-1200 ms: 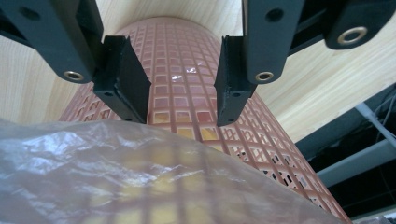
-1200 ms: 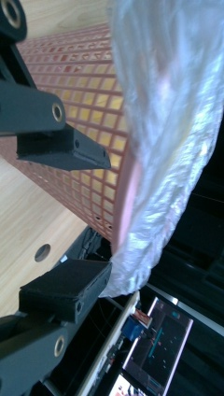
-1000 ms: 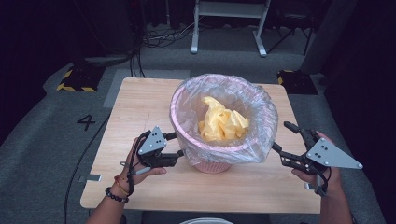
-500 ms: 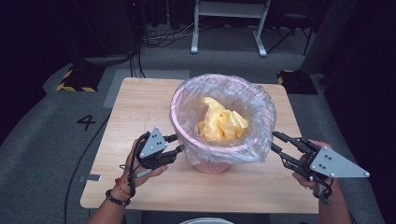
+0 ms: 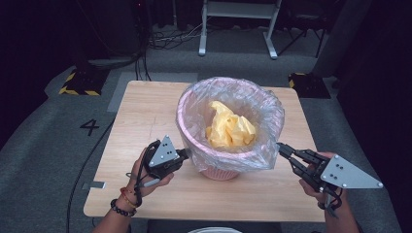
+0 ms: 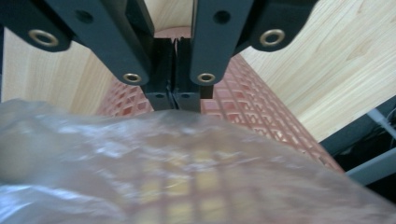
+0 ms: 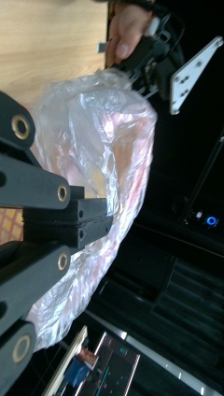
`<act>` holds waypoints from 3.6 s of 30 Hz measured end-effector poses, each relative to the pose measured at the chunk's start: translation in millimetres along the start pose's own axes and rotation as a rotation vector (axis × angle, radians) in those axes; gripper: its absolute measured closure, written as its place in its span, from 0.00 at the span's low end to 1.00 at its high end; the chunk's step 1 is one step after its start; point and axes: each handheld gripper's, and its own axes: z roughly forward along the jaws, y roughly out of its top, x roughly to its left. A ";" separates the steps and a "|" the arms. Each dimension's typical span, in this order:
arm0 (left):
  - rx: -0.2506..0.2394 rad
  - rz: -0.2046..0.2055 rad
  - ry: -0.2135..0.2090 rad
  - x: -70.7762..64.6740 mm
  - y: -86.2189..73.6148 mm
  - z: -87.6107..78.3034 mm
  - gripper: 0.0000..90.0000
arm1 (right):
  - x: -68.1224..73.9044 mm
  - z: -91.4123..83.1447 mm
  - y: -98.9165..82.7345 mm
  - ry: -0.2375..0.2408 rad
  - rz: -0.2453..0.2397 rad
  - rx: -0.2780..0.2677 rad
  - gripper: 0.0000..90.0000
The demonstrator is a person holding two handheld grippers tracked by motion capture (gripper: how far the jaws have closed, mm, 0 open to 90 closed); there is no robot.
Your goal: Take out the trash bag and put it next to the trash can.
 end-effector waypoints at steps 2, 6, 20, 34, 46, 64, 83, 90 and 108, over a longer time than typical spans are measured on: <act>0.009 0.005 0.000 -1.6 0.2 1.0 1.00 | 2.2 1.0 2.0 0.008 0.006 -0.006 1.00; 0.023 0.011 -0.004 -6.5 0.9 2.9 1.00 | 12.6 8.3 8.1 0.042 0.016 -0.009 1.00; -0.084 -0.036 0.003 -17.3 2.2 -10.9 0.40 | 22.9 18.9 7.3 0.057 0.042 0.009 1.00; -0.156 -0.001 0.045 -19.6 2.4 -19.1 0.55 | 20.9 31.9 7.2 0.053 0.056 0.019 1.00; -0.132 0.052 0.038 -23.8 17.0 -9.3 1.00 | 33.2 51.1 21.9 0.095 0.014 0.042 1.00; -0.098 0.105 0.047 -39.6 22.7 -4.5 1.00 | 77.5 72.1 20.9 0.113 0.097 0.027 1.00; -0.235 -0.004 -0.184 -37.4 15.3 -19.7 0.51 | 97.5 88.7 -24.4 0.230 0.269 0.018 1.00; -0.217 -0.032 -0.262 -47.8 21.1 -12.7 0.40 | 94.2 96.7 -37.5 0.252 0.312 0.027 1.00; -0.124 0.027 -0.033 -65.3 30.7 8.2 0.91 | 107.8 112.4 -69.1 0.318 0.246 0.168 1.00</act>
